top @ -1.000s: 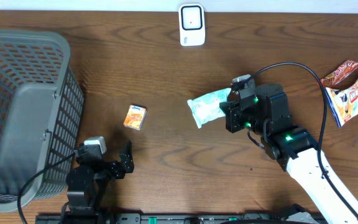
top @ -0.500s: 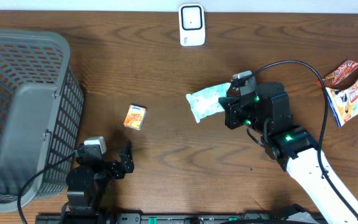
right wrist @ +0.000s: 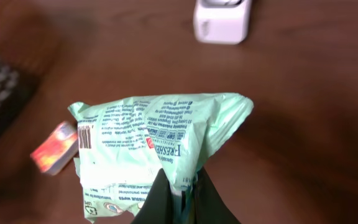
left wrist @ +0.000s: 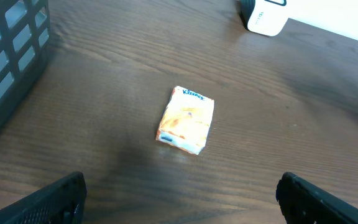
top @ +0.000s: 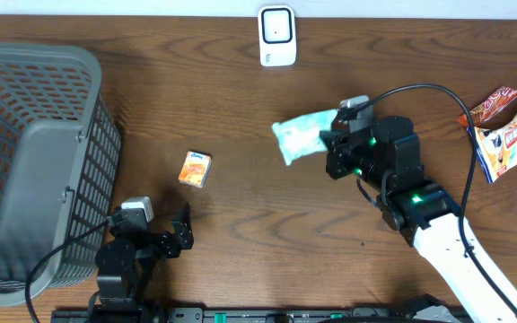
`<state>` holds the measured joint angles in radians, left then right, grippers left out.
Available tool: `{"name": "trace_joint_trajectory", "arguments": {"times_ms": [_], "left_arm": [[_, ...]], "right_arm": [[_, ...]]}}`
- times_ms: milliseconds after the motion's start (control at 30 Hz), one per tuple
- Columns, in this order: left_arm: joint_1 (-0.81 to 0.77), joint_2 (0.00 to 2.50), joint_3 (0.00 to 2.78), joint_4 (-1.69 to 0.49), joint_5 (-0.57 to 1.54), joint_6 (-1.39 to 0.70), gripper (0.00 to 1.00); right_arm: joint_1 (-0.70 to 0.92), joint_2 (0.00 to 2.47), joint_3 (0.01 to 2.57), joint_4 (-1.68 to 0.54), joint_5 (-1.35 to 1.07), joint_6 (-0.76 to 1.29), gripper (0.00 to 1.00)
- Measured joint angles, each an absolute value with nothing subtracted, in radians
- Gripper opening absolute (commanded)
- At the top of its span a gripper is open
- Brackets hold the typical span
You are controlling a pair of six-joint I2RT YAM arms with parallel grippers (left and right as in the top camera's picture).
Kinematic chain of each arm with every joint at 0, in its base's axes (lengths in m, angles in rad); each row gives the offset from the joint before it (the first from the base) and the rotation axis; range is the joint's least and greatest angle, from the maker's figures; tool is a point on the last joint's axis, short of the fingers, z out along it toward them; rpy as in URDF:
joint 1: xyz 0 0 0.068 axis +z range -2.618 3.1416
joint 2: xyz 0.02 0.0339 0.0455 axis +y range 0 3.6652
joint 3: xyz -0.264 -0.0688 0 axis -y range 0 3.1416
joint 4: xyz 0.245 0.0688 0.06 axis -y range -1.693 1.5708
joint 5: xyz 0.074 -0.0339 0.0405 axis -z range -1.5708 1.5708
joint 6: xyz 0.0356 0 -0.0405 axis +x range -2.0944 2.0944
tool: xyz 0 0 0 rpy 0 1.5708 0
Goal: Scan the item barcode
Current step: 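Raise the wipes pack to the white barcode scanner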
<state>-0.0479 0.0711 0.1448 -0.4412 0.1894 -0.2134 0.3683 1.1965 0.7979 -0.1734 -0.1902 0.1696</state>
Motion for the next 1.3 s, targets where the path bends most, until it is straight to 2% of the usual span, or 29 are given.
{"name": "trace_joint_trajectory", "arguments": {"times_ms": [233, 633, 733, 867, 1067, 1300], "left_arm": [[-0.048, 0.071, 0.145, -0.441, 0.189, -0.213, 0.98], [-0.048, 0.071, 0.145, -0.441, 0.189, -0.213, 0.98], [-0.048, 0.071, 0.145, -0.441, 0.189, -0.213, 0.98], [-0.048, 0.071, 0.145, -0.441, 0.189, -0.213, 0.98], [-0.048, 0.071, 0.145, -0.441, 0.189, -0.213, 0.98], [-0.048, 0.071, 0.145, -0.441, 0.189, -0.213, 0.98]], "right_arm": [[0.378, 1.284, 0.797, 0.241, -0.009, -0.030, 0.01], [0.510, 1.700, 0.808, 0.942, 0.241, -0.848, 0.01], [0.509, 1.829, 0.874, 0.976, 0.274, -1.028, 0.01], [0.509, 1.975, 1.005, 0.976, 0.308, -1.142, 0.01], [0.502, 2.132, 1.262, 0.978, 0.332, -1.211, 0.01], [0.467, 2.278, 1.516, 0.878, 0.332, -1.244, 0.01]]}}
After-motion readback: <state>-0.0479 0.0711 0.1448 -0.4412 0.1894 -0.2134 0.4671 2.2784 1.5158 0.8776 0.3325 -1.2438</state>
